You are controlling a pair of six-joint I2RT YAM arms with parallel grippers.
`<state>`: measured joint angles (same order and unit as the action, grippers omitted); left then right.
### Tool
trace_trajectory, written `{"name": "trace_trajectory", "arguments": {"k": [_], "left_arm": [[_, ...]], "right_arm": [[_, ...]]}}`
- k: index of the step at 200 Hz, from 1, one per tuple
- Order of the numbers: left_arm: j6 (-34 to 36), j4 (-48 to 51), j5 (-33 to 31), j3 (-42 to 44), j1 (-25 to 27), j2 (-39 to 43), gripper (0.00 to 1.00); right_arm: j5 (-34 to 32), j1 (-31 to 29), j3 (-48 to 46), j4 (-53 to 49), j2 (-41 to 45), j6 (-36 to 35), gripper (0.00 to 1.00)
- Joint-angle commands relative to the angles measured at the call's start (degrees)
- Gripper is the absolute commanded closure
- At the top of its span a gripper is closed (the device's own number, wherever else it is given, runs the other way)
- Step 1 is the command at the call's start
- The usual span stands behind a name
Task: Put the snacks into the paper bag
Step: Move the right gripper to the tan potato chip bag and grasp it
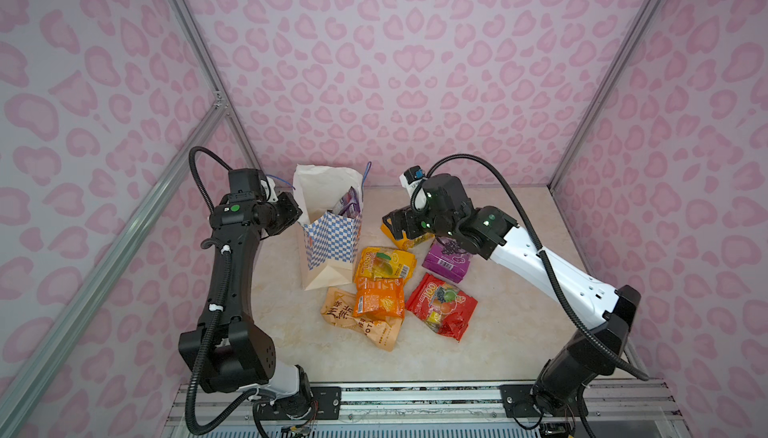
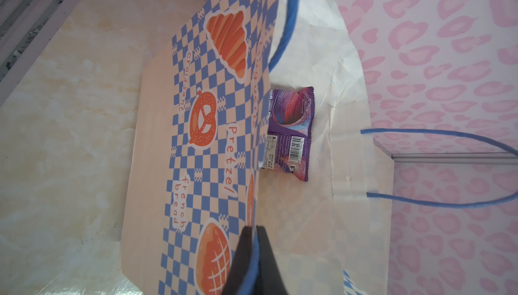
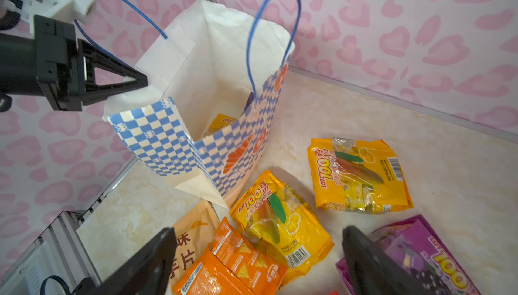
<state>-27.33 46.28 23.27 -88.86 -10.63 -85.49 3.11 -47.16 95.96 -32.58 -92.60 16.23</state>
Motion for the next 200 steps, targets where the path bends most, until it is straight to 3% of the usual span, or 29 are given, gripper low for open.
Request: {"name": "trace_trajectory", "arguments": {"k": [1, 48, 93, 130, 200], "left_arm": [[0.5, -0.7, 1.2, 0.9, -0.3, 0.4, 0.95], [0.3, -1.0, 1.0, 2.4, -0.4, 0.0, 0.95], [0.7, -0.6, 0.1, 2.5, -0.7, 0.8, 0.96], [0.8, -0.7, 0.3, 3.2, -0.7, 1.5, 0.95], [0.8, -1.4, 0.0, 4.7, -0.7, 3.0, 0.95]], "right_arm": [[1.7, -1.2, -8.7, -0.9, 3.8, -2.8, 0.06], [2.3, -13.3, -19.8, -3.6, 4.9, -10.9, 0.20], [4.0, -22.8, -17.6, -1.5, -2.6, -15.6, 0.27], [2.2, -25.5, -11.3, -5.3, -14.0, -17.1, 0.38], [-6.9, -26.7, -9.9, -1.0, -22.1, -15.0, 0.40]]}}
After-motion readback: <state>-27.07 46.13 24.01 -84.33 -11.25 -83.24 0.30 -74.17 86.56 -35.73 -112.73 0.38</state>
